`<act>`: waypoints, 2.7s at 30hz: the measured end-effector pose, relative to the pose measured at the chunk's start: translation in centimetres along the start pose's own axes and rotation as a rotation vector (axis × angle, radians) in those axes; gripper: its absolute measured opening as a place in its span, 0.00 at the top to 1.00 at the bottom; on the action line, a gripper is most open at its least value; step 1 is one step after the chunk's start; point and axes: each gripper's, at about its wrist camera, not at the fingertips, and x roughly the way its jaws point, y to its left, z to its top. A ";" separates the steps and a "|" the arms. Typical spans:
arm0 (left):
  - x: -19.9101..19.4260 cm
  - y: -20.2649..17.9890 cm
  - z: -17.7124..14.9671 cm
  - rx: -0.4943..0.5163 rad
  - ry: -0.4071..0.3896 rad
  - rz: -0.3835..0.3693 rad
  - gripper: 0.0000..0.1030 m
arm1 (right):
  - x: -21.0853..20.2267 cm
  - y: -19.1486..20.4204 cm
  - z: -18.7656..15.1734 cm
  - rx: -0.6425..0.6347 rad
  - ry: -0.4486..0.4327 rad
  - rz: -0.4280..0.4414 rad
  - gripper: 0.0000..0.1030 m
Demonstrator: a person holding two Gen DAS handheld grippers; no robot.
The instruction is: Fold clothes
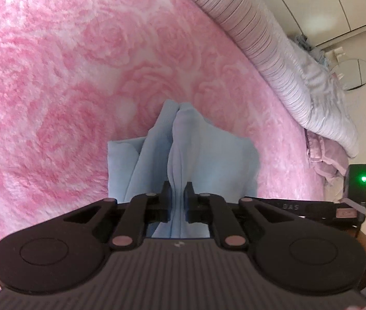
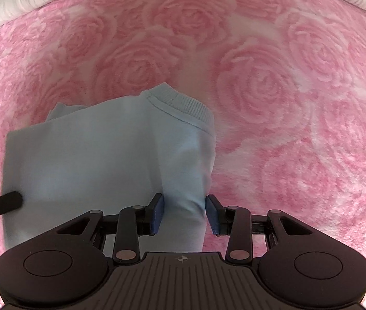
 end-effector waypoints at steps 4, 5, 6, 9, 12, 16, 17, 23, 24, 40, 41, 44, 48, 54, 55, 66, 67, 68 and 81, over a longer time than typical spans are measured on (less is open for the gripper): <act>-1.2 -0.3 -0.1 0.039 -0.015 0.022 0.94 | -0.3 1.1 -0.2 -0.033 -0.010 0.014 0.61; -1.3 -0.2 0.0 0.039 -0.013 0.027 0.94 | -0.3 1.4 -0.3 -0.042 -0.012 0.012 0.61; -1.3 -0.1 0.2 0.039 -0.013 0.033 0.94 | -0.2 1.7 -0.4 -0.050 -0.015 0.011 0.61; -1.5 0.2 0.6 0.055 -0.014 0.033 0.94 | -0.2 2.6 -0.6 -0.076 -0.022 0.006 0.61; -0.6 1.5 0.0 0.046 0.009 0.069 0.93 | 0.0 3.3 -0.8 -0.098 -0.027 0.000 0.61; 0.0 2.9 -0.3 -0.010 0.025 0.073 0.86 | 0.6 3.0 -1.2 -0.090 -0.045 0.011 0.60; -0.3 3.1 -0.3 -0.030 0.022 0.061 0.86 | 0.8 2.9 -1.3 -0.086 -0.051 0.016 0.60; -5.0 4.6 -2.7 -0.111 0.046 0.082 0.74 | -2.8 -0.7 -3.0 0.058 -0.148 0.157 0.60; -5.7 5.1 -3.6 -0.148 0.057 0.084 0.73 | -3.3 -1.4 -3.9 0.092 -0.146 0.177 0.60; -6.2 3.7 -7.3 -0.154 0.021 0.043 0.97 | -5.0 -3.9 -13.6 0.381 -0.099 0.312 0.68; -6.7 3.6 -7.3 -0.150 0.005 0.045 0.97 | -5.1 -3.1 -13.1 0.347 -0.102 0.304 0.69; -7.5 3.7 -7.3 -0.141 -0.037 0.058 0.97 | -4.5 -1.3 -12.1 0.281 -0.085 0.269 0.70; -6.4 4.0 -7.9 -0.117 -0.021 0.089 0.97 | -3.1 0.1 -12.0 0.209 -0.076 0.213 0.70; -6.9 3.9 -8.4 -0.108 -0.042 0.084 0.97 | -3.3 0.4 -12.7 0.165 -0.098 0.196 0.70; -7.1 3.8 -8.4 -0.104 -0.043 0.083 0.97 | -3.3 0.4 -12.8 0.167 -0.099 0.198 0.70; -6.0 4.3 -8.7 -0.079 -0.024 0.139 0.91 | -3.7 0.6 -13.3 0.137 -0.128 0.188 0.69; -6.5 4.0 -8.7 -0.059 -0.026 0.147 0.88 | -4.2 0.6 -13.5 0.127 -0.144 0.186 0.69; -7.0 3.6 -8.7 -0.038 -0.029 0.155 0.86 | -4.7 0.5 -13.7 0.116 -0.160 0.184 0.69; -5.8 -5.2 -17.0 1.139 0.067 0.419 0.64 | -6.3 7.1 -25.2 -0.813 -0.276 -0.176 0.69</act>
